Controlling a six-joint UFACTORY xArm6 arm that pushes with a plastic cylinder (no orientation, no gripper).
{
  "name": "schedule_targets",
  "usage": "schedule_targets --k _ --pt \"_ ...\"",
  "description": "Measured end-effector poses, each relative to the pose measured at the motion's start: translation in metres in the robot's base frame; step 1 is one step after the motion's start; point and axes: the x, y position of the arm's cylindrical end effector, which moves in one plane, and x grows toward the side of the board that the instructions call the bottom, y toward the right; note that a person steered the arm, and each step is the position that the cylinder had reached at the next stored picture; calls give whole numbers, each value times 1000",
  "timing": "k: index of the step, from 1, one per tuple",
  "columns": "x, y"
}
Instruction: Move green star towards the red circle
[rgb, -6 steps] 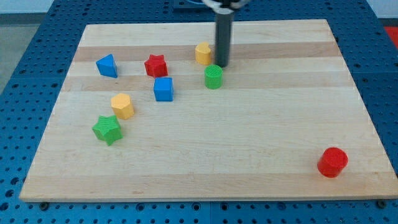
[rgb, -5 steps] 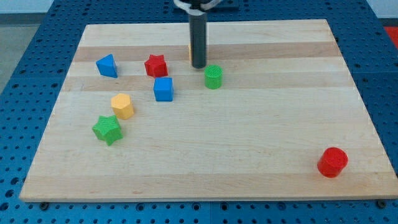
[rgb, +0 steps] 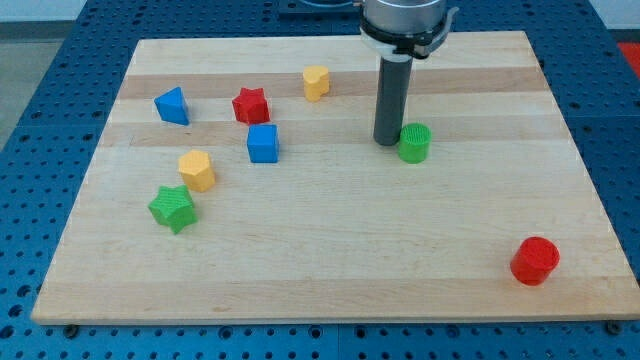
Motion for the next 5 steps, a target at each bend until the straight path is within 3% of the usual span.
schedule_targets --k 5 --pt "48 73"
